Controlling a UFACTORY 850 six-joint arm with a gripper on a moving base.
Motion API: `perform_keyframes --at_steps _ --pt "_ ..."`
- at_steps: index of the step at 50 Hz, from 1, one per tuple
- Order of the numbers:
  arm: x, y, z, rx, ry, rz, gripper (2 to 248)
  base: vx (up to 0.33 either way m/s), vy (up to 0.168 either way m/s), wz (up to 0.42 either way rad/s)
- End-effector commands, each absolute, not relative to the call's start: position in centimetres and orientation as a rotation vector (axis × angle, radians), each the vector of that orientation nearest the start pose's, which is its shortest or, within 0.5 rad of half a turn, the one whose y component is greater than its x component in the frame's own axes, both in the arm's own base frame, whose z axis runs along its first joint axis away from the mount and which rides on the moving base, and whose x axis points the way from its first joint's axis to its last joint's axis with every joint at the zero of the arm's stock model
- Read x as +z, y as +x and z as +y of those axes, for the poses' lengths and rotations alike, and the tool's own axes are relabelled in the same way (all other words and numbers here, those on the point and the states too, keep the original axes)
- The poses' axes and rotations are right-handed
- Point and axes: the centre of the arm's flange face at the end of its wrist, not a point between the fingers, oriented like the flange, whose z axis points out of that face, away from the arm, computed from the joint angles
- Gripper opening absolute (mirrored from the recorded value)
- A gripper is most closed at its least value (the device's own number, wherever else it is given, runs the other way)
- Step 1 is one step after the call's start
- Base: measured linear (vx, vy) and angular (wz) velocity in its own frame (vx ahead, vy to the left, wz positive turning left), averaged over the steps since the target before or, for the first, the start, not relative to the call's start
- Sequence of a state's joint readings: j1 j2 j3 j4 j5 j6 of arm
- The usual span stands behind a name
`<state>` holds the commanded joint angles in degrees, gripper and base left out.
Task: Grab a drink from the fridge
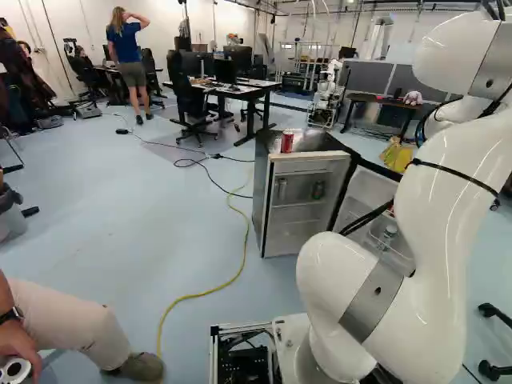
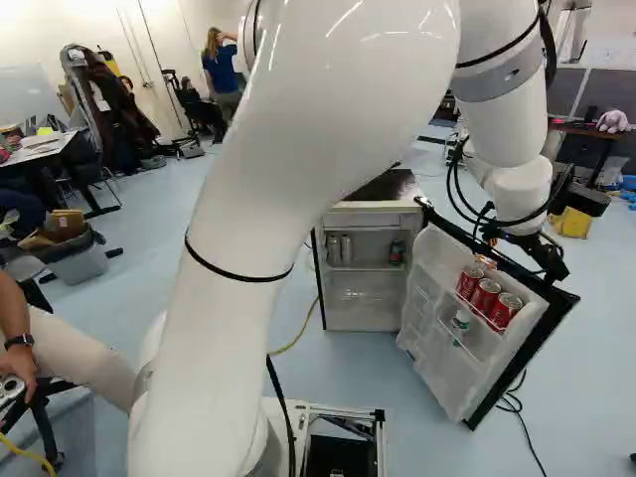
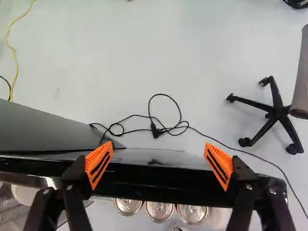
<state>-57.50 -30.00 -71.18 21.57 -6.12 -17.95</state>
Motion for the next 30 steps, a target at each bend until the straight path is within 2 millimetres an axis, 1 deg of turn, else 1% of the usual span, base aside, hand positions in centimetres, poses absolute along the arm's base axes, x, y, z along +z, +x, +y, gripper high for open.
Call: perform_keyframes --at_steps 13,30 --pt "40.8 33.3 -52.5 -0.936 -2.805 1.645 247 0.000 0.000 0.000" --pt "41.0 31.4 -50.3 -0.902 -2.800 1.657 247 0.000 0.000 0.000"
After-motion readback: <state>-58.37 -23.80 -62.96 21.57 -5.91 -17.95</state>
